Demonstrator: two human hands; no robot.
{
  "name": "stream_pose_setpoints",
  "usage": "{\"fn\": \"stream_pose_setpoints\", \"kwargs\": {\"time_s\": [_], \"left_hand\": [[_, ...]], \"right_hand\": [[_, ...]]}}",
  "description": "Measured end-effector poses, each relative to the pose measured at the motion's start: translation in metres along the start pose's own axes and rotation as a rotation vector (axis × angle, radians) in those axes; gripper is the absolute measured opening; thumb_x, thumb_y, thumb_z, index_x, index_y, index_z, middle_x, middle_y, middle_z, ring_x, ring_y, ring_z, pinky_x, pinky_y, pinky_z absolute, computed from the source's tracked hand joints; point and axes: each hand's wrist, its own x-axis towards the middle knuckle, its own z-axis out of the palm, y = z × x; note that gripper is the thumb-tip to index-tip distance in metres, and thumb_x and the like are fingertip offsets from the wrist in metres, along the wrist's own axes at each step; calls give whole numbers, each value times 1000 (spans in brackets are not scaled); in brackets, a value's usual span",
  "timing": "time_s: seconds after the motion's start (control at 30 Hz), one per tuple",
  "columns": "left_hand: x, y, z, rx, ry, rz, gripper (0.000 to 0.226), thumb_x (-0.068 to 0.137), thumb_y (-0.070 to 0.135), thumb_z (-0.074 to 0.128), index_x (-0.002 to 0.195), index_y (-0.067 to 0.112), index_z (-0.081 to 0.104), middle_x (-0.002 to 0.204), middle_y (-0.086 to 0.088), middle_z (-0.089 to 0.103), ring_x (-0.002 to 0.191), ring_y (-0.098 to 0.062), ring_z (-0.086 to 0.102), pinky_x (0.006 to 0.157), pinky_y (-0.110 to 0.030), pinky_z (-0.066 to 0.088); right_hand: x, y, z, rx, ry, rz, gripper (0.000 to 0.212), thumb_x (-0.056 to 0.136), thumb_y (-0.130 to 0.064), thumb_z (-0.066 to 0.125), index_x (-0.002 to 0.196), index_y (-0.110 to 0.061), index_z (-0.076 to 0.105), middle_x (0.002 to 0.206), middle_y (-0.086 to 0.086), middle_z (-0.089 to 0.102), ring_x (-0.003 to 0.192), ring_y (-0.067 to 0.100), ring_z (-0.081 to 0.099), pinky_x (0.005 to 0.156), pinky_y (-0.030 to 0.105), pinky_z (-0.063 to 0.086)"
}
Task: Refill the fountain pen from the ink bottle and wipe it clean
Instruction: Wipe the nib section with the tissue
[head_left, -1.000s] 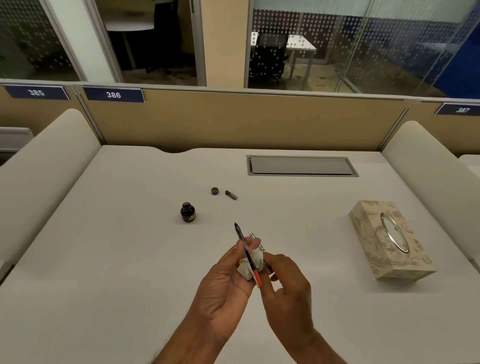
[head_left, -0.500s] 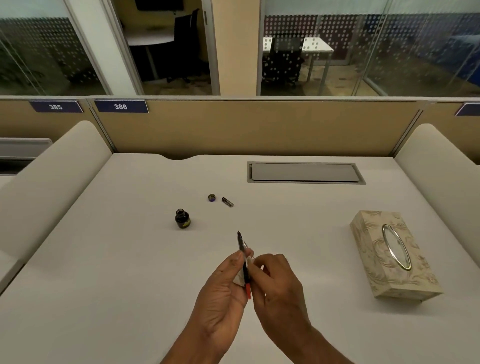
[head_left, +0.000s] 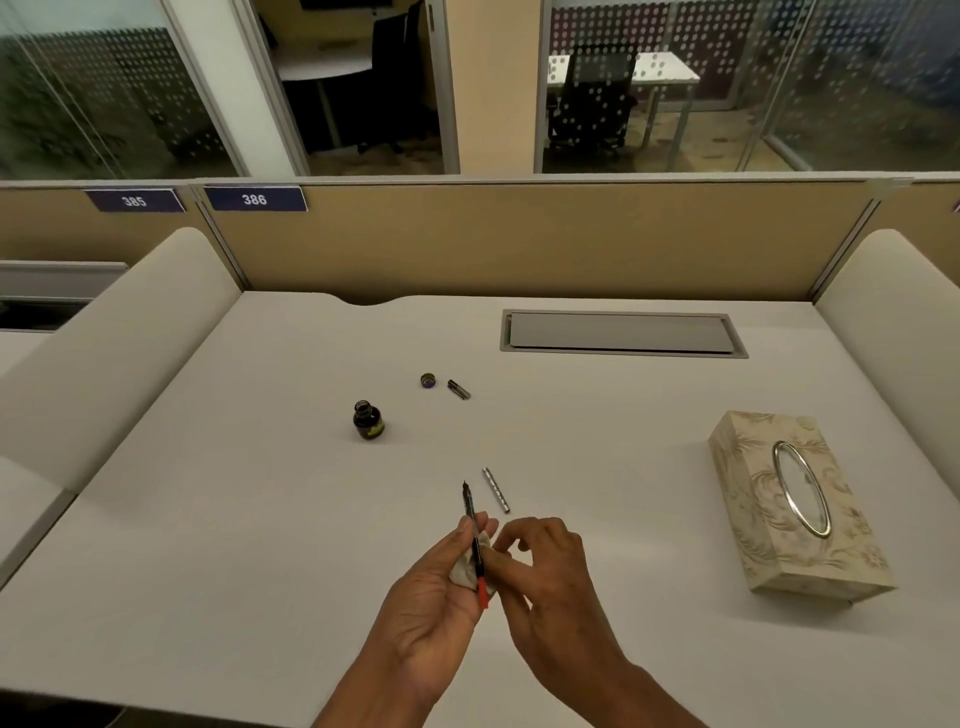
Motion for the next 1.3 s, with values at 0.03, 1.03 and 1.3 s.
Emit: {"fn": "stream_pose_setpoints", "kwargs": {"time_s": [0.03,1.03,1.3], "left_hand": [[2,3,-1,8,2,-6,44,73,6,74,114,-8,69,130,-29,68,123,-36,65,120,-48,37],[93,102,-26,-61,33,-75,18,102,2,52,106,-9,66,122,-27,64,115,-37,61,120,-51,35],[80,112,-8,-171,-29,-55,18,101,3,53,107,-8,65,123,-29,64,123,-39,58,117,-52,38]], "right_hand": [[2,-1,3,31,28,19,32,92,-13,67,114,-35,68,108,-11,58,101,11,47,79,30,46],[99,102,151,-144,23,728,15,91,-19,65,85,-5,65,92,9,61,92,30,57,71,44,53],[77,28,92,399,242,736,11,88,-25,73,79,-29,69,80,-11,72,78,10,66,63,24,53]]}}
